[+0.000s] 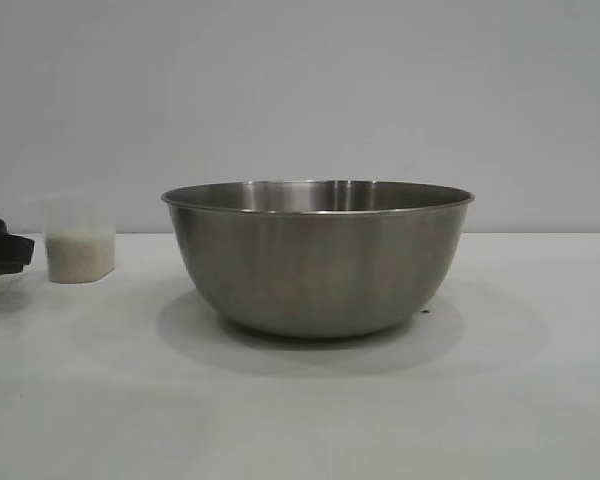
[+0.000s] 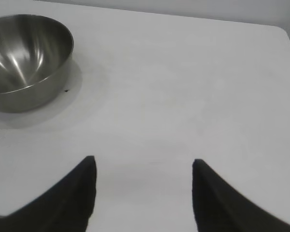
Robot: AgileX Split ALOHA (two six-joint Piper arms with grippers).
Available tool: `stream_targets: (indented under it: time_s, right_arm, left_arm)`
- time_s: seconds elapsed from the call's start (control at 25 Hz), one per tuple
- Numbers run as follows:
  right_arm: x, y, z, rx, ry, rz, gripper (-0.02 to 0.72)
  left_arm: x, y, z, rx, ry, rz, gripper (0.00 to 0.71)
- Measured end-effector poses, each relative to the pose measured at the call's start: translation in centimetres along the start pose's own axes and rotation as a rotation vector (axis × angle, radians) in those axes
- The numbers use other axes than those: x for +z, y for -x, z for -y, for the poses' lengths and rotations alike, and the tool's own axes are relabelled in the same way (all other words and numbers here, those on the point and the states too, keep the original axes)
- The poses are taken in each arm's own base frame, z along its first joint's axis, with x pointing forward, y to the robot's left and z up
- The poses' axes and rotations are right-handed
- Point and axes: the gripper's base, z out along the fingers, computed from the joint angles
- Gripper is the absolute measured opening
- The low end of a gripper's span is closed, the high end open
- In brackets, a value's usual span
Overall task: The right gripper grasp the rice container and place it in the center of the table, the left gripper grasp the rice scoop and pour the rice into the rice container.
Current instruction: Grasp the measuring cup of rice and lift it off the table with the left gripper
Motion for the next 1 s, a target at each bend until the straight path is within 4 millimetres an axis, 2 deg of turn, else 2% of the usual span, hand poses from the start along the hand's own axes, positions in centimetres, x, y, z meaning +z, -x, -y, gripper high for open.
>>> stream_targets:
  time_s: [0.6,1.0]
  right_arm:
    - [0.0,0.0,0.0,0.000,0.000,0.000,0.378]
    - [0.0,0.0,0.0,0.000,0.000,0.000,0.378]
  left_arm:
    - [1.7,1.1,0.3,0.014,-0.050,0.061,0.327]
    - [1.9,1.4,0.3,0.010,-0.043,0.073,0.327]
